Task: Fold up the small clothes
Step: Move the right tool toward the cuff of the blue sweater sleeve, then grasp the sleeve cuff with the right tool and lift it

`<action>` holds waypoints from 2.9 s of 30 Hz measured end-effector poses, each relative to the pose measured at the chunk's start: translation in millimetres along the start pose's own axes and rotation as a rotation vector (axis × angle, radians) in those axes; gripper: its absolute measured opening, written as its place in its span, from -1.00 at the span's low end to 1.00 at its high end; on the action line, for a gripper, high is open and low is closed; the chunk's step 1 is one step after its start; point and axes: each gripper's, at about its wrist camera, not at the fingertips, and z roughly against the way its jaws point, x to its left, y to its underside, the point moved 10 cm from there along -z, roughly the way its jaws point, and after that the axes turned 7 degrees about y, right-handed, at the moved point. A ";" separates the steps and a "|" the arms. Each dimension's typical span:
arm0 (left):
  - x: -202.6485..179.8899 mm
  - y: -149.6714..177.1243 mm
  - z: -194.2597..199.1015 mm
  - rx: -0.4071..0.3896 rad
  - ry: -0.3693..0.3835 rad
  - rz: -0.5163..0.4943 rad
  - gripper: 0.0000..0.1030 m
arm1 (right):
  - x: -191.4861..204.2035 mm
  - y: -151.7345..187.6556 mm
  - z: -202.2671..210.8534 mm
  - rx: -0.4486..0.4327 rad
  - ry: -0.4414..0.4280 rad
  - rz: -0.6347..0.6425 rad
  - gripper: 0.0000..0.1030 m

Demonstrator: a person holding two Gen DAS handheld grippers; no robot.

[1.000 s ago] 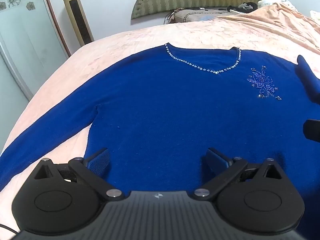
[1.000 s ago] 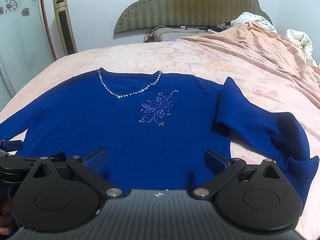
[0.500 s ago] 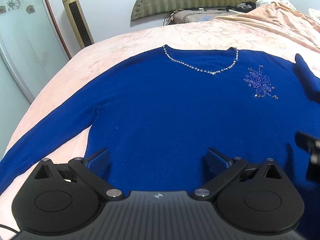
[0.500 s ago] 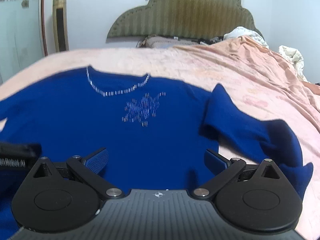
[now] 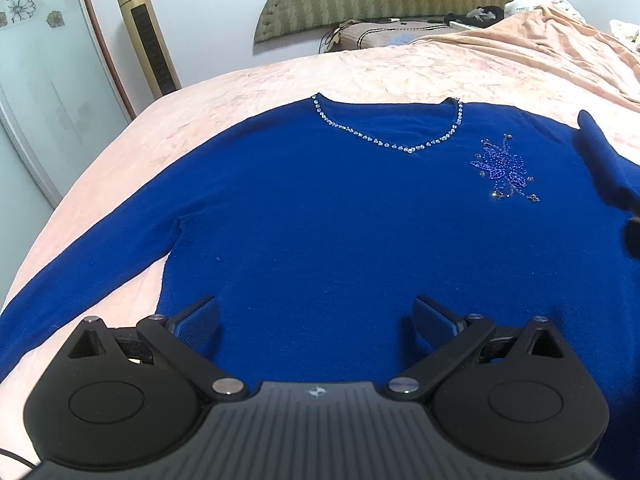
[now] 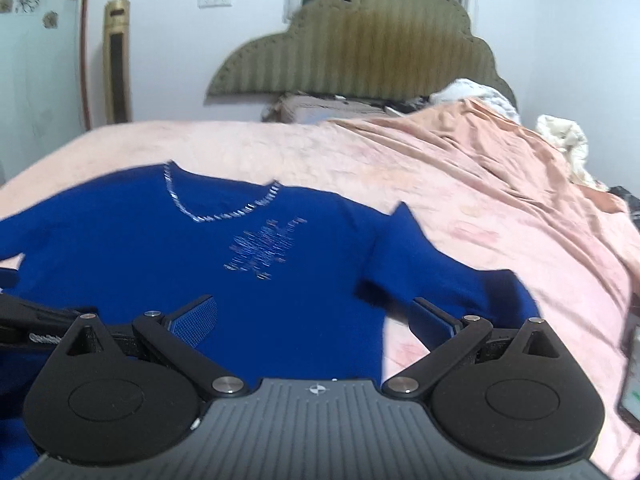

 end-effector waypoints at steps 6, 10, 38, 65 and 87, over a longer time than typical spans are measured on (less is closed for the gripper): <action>7.7 0.8 5.0 -0.004 -0.014 0.001 1.00 | 13.3 36.7 -31.6 0.055 0.006 0.003 0.99; 7.7 -0.2 4.7 -0.004 -0.018 0.017 1.00 | 6.8 46.6 -22.3 0.082 0.062 0.114 1.00; -27.4 -9.2 13.0 -0.077 0.057 -0.060 1.00 | 1.8 18.0 25.4 -0.079 -0.060 0.202 0.98; -68.3 -5.8 -4.7 -0.023 0.050 -0.171 1.00 | -201.9 55.2 -8.2 0.008 0.116 -0.212 -0.93; -75.8 -8.1 -11.5 -0.005 0.029 -0.184 1.00 | -469.3 47.3 -63.5 0.004 0.498 -0.763 0.11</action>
